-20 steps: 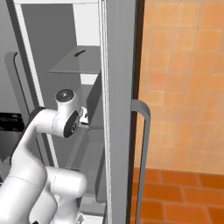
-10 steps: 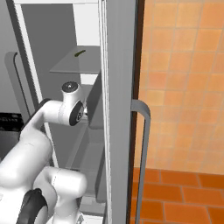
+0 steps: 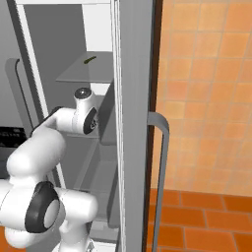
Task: Take the strawberry from the fridge and place it on top of the pancake, located on the dining counter.
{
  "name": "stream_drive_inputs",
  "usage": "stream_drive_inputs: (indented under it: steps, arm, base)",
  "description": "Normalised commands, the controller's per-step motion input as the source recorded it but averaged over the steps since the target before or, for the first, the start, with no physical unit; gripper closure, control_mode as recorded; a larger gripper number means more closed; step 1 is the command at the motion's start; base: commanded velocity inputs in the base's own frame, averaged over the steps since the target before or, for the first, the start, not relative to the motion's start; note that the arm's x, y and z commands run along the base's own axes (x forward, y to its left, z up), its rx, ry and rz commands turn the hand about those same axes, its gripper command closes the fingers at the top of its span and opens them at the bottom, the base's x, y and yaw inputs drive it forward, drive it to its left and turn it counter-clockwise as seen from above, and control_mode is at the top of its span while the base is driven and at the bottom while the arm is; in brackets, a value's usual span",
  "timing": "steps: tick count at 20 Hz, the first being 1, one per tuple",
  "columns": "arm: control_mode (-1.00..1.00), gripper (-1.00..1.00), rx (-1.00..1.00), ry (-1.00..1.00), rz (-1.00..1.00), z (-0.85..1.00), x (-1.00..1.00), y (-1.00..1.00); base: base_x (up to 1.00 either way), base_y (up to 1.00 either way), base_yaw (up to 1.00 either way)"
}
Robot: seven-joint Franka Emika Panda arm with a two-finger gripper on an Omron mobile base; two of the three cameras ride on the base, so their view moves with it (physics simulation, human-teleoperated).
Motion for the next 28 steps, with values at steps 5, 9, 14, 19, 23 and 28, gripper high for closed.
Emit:
stream_drive_inputs:
  steps: [5,9,14,19,23,28]
  arm:
    - [-1.0,-1.0,0.0,-0.07,0.0,-0.23,0.33,0.0]
    - [-1.0,-1.0,0.0,-0.26,0.0,-0.04,0.13,0.0]
    - [-1.0,-1.0,0.0,-0.12,0.0,0.0,0.2,0.0]
    - [-1.0,-1.0,0.0,0.15,0.0,0.0,0.38,0.0]
    - [-1.0,-1.0,0.0,0.11,0.0,0.0,0.4,0.0]
    - [-1.0,-1.0,0.0,0.0,0.0,-0.06,0.31,0.0]
  base:
    - [0.0,0.0,0.0]
    - [0.0,0.0,0.0]
    - [0.0,0.0,0.0]
    - [0.0,0.0,0.0]
    - [0.0,0.0,0.0]
    - [0.0,0.0,0.0]
